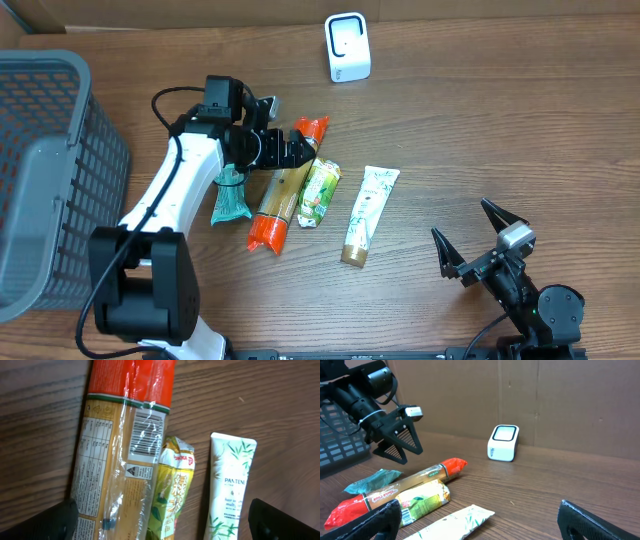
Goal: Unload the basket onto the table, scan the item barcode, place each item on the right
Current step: 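Lift the snack roll out and lay it beside the green tea pack, then open the left gripper and withdraw it to the left side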
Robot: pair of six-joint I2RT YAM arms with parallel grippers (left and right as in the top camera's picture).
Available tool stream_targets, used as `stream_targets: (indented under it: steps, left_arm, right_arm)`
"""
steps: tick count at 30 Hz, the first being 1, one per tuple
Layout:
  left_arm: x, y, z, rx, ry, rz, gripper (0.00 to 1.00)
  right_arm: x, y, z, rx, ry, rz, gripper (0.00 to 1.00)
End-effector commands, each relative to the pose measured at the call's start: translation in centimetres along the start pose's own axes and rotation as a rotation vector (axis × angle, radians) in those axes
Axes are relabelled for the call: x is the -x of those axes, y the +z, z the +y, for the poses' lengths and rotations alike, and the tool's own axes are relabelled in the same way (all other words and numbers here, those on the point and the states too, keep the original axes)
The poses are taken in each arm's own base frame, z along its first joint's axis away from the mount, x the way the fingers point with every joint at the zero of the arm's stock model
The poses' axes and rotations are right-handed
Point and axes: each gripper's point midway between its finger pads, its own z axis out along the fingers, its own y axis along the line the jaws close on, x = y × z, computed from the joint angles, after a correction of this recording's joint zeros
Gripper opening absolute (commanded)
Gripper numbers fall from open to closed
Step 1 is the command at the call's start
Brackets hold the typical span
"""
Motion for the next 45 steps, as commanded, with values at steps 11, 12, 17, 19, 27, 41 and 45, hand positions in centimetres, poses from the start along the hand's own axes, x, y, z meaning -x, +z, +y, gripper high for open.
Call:
stream_targets:
  steps: [11,12,17,19,27,41,45]
  left_arm:
    - [2.3,-11.0,-7.0,-0.072,0.181,-0.298,1.0]
    - [2.2,-11.6,-7.4,-0.073,0.189,-0.313,1.0]
    - [1.7,-13.8,-8.4,-0.077,0.215,-0.359,1.0]
    - [1.6,-14.3,-8.6,-0.068,0.22,-0.373,1.0]
    - [1.1,-14.7,-8.5,-0.055,0.215,-0.371,1.0]
    - [0.8,-14.6,-8.4,-0.053,0.206,-0.356,1.0]
    - [0.8,-14.6,-8.4,-0.053,0.204,-0.354,1.0]
  right_arm:
    - [-0.3,0.0,0.2,0.011,0.004,0.001,1.0]
    - [-0.3,0.0,0.2,0.011,0.005,0.001,1.0]
    - [-0.3,0.0,0.2,0.011,0.004,0.001,1.0]
    - [-0.3,0.0,0.2,0.011,0.004,0.001,1.0]
    - [-0.3,0.0,0.2,0.011,0.005,0.001,1.0]
    - [-0.3,0.0,0.2,0.011,0.004,0.001,1.0]
    - [-0.3,0.0,0.2,0.011,0.004,0.001,1.0]
